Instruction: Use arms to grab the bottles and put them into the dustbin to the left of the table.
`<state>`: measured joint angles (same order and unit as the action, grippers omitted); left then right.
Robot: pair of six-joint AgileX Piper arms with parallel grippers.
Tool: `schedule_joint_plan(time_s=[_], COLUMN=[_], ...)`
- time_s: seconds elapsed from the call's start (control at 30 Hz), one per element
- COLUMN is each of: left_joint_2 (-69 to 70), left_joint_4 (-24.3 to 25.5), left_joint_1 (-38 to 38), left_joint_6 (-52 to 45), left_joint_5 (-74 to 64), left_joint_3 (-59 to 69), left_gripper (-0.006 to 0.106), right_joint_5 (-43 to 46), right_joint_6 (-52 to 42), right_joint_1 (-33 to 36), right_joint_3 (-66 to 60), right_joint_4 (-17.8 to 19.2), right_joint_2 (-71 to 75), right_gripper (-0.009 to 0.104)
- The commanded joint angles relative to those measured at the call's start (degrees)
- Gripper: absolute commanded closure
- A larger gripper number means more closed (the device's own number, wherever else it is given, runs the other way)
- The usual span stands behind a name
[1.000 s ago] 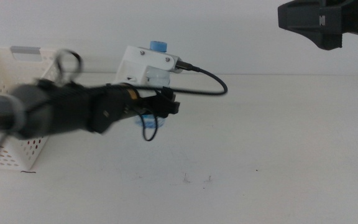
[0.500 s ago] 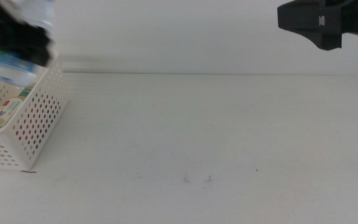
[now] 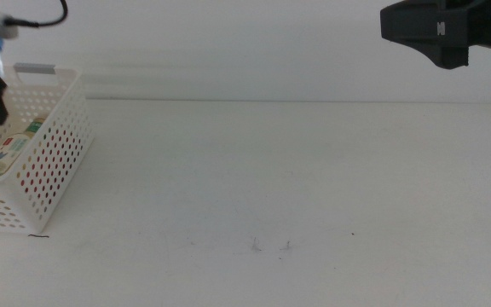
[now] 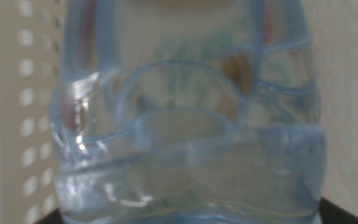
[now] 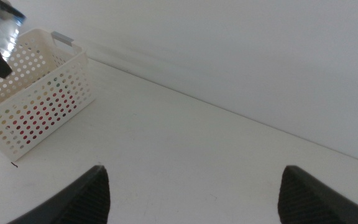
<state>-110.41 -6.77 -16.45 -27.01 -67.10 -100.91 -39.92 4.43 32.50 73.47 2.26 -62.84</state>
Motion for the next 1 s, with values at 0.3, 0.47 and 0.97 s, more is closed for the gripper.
schedule_joint_plan(time_s=[0.3, 0.47, 0.97], left_joint_2=[-3.4, -1.2, 23.1], left_joint_4=[-2.2, -2.1, -2.8], left_joint_1=[0.6, 1.7, 12.2], left_joint_6=[-3.0, -0.1, 8.9], left_joint_5=[1.4, -1.1, -2.9], left_joint_3=[-1.0, -1.0, -0.9], left_gripper=[0.007, 0.007, 0.008], right_joint_5=[0.4, 0.4, 0.4], right_joint_6=[-0.4, -0.4, -0.4], right_joint_1=[0.2, 0.2, 0.2], right_joint_3=[0.2, 0.2, 0.2], right_joint_4=[0.4, 0.4, 0.4], right_joint_2=[0.2, 0.2, 0.2], right_gripper=[0.007, 0.007, 0.007])
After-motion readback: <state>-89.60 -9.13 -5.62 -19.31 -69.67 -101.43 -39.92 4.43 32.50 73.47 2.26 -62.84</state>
